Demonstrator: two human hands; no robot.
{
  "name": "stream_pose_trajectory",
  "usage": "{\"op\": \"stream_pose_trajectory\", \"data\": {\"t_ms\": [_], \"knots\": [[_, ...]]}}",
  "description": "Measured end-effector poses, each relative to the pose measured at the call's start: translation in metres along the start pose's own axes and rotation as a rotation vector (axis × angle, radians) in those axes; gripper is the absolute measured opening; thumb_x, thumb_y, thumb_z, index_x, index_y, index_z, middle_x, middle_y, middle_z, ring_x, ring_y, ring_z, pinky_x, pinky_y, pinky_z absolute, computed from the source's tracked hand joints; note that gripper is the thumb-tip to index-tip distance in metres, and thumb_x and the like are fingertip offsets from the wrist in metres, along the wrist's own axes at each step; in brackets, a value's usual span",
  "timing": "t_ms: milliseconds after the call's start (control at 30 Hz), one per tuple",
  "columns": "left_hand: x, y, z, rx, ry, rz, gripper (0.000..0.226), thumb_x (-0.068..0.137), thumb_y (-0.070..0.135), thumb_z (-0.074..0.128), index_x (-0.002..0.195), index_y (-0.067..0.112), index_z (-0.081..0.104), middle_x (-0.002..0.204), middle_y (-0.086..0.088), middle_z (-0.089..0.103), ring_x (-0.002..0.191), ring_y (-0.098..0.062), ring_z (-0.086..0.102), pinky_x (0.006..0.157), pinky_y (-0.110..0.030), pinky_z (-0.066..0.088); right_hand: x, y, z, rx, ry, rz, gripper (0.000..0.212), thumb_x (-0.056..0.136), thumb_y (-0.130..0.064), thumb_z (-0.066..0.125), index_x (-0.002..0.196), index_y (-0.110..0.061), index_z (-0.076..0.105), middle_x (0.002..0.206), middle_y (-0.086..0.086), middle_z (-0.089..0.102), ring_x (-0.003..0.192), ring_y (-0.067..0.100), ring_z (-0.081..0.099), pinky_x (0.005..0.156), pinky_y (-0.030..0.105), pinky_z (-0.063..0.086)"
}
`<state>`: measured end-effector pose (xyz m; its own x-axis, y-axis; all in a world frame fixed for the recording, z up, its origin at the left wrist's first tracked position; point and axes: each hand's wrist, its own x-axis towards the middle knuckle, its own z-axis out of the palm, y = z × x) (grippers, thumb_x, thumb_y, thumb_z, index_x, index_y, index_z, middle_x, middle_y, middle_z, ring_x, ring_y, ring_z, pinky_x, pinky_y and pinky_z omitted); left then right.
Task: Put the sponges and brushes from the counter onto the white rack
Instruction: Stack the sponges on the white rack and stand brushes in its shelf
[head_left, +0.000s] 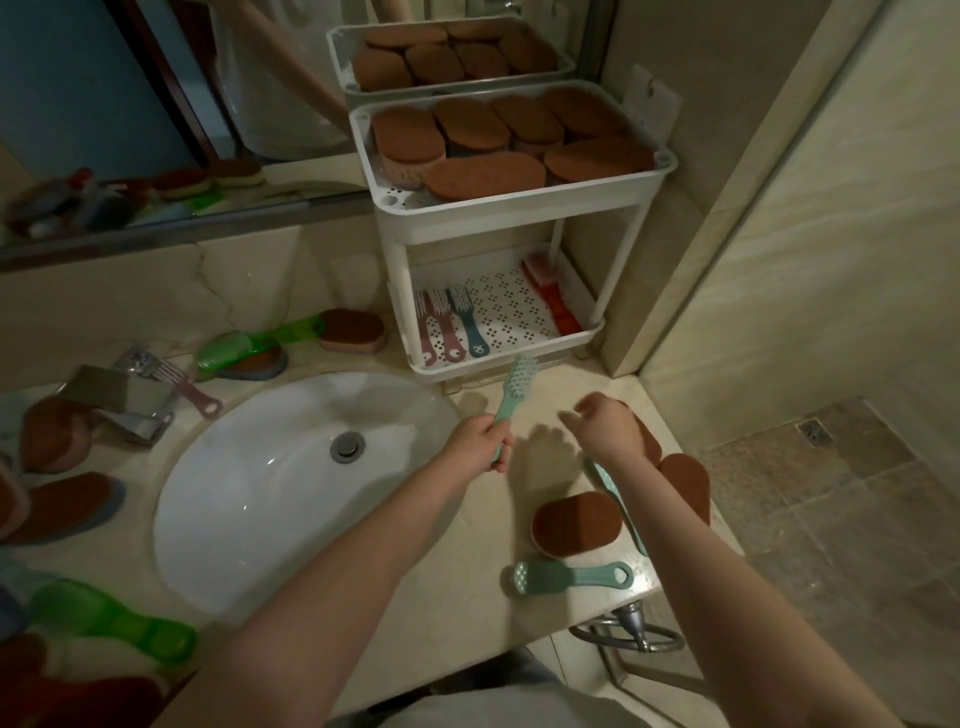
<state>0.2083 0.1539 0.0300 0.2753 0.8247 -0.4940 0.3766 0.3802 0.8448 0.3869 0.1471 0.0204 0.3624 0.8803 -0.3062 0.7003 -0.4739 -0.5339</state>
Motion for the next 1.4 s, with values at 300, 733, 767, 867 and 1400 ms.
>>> {"op": "stream_pose_trajectory", "data": {"t_ms": [300,733,767,867,1400], "knots": [[-0.005,-0.013,-0.010,-0.048,0.058,-0.027,0.030,0.098,0.016,0.039,0.069,0.012,0.048,0.059,-0.005,0.048,0.048,-0.011,0.046,0.049,-0.017,0.040,-0.019,0.037,0.024,-0.621,-0.050,0.059,0.027,0.095,-0.020,0.042,0.119,-0.013,0.051,0.109,0.007,0.064,0.098,0.028,0.063,0.064,0.032,0.043],[-0.008,-0.010,-0.025,-0.174,0.120,-0.018,0.026,0.099,0.020,0.041,0.080,0.015,0.058,0.086,-0.004,0.062,0.082,-0.015,0.058,0.064,-0.023,0.045,0.005,-0.030,0.022,0.293,0.022,-0.186,0.043,0.093,-0.042,0.053,0.124,-0.013,0.058,0.104,0.010,0.067,0.094,0.027,0.061,0.078,0.035,0.048],[-0.009,-0.008,-0.027,-0.218,0.104,-0.040,0.024,0.099,0.021,0.042,0.084,0.016,0.059,0.095,-0.004,0.063,0.091,-0.015,0.059,0.070,-0.026,0.047,0.005,-0.037,0.020,0.495,0.006,-0.143,0.039,0.095,-0.041,0.052,0.118,-0.011,0.060,0.101,0.009,0.067,0.090,0.025,0.062,0.076,0.034,0.048],[-0.015,-0.003,-0.032,-0.353,0.029,-0.090,0.019,0.099,0.022,0.041,0.094,0.015,0.058,0.113,-0.004,0.060,0.111,-0.018,0.055,0.092,-0.037,0.047,0.003,-0.054,0.012,0.982,-0.117,0.024,0.024,0.099,-0.034,0.047,0.101,-0.014,0.060,0.089,0.005,0.062,0.077,0.017,0.056,0.073,0.030,0.047],[-0.019,0.003,-0.029,-0.455,0.095,-0.038,0.021,0.099,0.017,0.042,0.082,0.012,0.055,0.085,-0.003,0.060,0.067,-0.009,0.059,0.061,-0.018,0.046,-0.011,-0.065,0.020,0.693,-0.266,-0.036,0.031,0.091,-0.040,0.058,0.103,-0.015,0.069,0.094,-0.001,0.067,0.064,0.012,0.044,0.061,0.024,0.037]]}}
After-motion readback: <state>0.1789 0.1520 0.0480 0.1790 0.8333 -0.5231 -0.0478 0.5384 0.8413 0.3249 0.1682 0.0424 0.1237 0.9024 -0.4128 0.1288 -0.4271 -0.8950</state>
